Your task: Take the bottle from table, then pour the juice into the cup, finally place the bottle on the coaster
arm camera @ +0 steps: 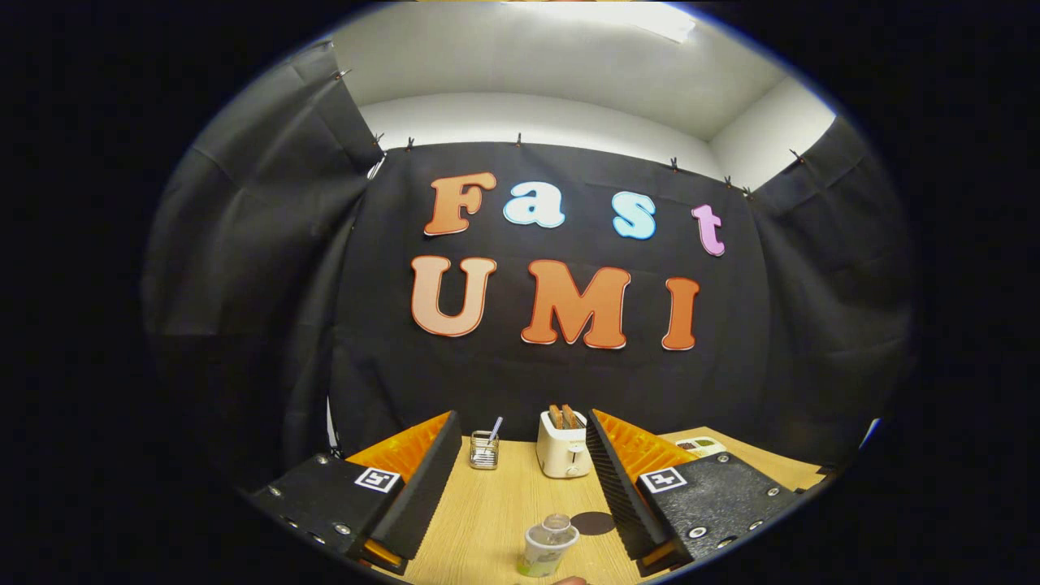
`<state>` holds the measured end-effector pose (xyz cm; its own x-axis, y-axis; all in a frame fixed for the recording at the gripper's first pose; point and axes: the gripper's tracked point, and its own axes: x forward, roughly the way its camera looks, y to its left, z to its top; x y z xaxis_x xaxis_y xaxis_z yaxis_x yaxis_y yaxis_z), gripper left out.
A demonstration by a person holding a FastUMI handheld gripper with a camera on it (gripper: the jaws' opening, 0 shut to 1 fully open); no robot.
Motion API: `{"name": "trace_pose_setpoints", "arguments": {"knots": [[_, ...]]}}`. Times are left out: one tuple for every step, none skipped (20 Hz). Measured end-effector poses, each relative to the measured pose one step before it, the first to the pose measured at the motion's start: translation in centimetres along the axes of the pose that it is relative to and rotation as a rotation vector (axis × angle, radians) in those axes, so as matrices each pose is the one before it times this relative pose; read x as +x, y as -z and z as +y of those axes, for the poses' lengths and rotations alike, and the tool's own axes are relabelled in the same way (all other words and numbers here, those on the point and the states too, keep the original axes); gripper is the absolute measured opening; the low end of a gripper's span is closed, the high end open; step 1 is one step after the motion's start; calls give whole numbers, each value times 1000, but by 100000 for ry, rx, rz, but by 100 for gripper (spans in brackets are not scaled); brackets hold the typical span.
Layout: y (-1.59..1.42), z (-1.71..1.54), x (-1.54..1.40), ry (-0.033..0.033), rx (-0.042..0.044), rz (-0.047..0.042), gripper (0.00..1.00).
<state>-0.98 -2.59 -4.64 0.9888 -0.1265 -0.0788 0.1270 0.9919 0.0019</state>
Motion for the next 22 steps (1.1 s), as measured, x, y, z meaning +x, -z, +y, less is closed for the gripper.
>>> {"name": "trace_pose_setpoints", "arguments": {"knots": [[1278,-552,-12,1647,473,1427,92],[1415,-493,66,1522,356,1739,92],[1309,-500,-10,1741,314,1184,91],[1392,-607,8,1765,148,1741,92],[1368,-660,90,1859,-47,1176,92],[1328,-365,118,953,-271,1473,92],[1398,-400,193,895,-603,1094,91],[1333,-406,70,881,-210,1804,92],[1281,-266,127,442,854,882,92],[1217,-52,79,-253,805,1377,92],[1264,-128,125,107,244,1316,92],[1141,-79,270,-624,-788,1869,92],[1305,50,353,-144,-933,1976,92],[996,-134,242,-208,-355,1705,92],[946,302,312,-1523,413,1479,92],[764,366,321,-1482,617,626,92],[796,204,488,-581,158,1117,92],[901,84,392,-542,-485,1027,92],[839,181,510,-354,-443,1646,92],[734,54,605,-580,-2,1078,92],[526,161,532,-645,-550,1920,92],[656,-25,391,31,-1168,1431,92]]}}
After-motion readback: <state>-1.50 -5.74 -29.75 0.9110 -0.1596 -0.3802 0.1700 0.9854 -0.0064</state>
